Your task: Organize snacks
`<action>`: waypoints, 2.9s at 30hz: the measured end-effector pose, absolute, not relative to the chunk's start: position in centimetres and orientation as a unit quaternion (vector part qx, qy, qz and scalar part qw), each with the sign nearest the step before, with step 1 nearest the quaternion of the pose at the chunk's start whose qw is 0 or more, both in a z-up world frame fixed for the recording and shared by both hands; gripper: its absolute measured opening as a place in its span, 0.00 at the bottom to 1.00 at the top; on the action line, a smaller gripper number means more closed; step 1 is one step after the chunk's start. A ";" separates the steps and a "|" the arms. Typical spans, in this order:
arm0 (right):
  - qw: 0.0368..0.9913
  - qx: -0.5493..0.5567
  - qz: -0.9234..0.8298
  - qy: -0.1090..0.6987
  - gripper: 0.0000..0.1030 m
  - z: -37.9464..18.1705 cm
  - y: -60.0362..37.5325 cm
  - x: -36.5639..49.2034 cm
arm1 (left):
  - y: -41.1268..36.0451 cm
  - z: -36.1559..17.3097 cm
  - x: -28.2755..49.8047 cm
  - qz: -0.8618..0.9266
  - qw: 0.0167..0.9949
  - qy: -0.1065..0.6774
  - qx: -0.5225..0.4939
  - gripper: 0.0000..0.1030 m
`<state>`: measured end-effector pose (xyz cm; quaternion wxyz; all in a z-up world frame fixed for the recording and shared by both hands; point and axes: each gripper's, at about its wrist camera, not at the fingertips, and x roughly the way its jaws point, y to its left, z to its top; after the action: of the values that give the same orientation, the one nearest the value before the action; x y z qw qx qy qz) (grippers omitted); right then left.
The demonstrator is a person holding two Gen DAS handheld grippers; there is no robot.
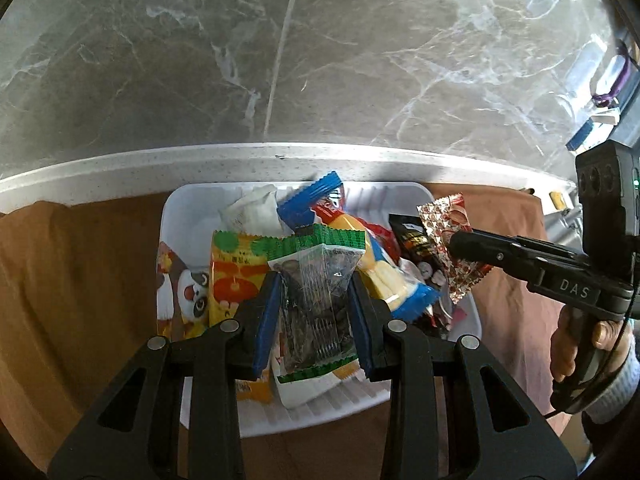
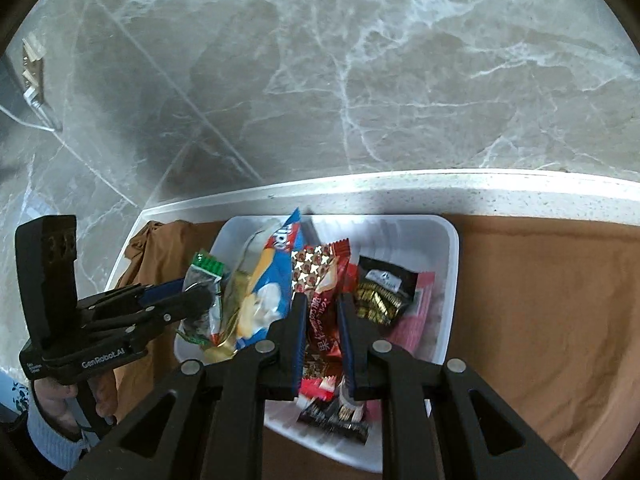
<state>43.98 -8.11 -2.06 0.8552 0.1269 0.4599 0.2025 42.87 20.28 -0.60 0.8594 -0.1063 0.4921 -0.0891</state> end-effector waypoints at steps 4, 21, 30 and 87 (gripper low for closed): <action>0.852 0.125 0.200 0.467 0.16 -3.1 -7.8 44.8 | 20.4 -1.6 43.6 -0.082 0.858 0.495 -0.106 0.30; 0.868 0.047 0.175 0.462 0.20 -4.5 -5.9 45.4 | 17.3 -3.9 45.4 -0.046 0.865 0.496 -0.052 0.46; 0.877 0.025 0.164 0.452 0.33 -4.1 -5.7 44.8 | 16.1 -3.5 45.1 -0.030 0.870 0.491 -0.030 0.49; 0.980 0.039 0.045 0.188 0.86 14.4 -12.8 11.8 | 6.4 16.3 18.6 -0.033 0.937 0.346 0.026 0.88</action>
<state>11.82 -12.76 14.37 0.9804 0.0387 0.1879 0.0454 18.58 6.43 16.33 0.9374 0.0260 0.3458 -0.0328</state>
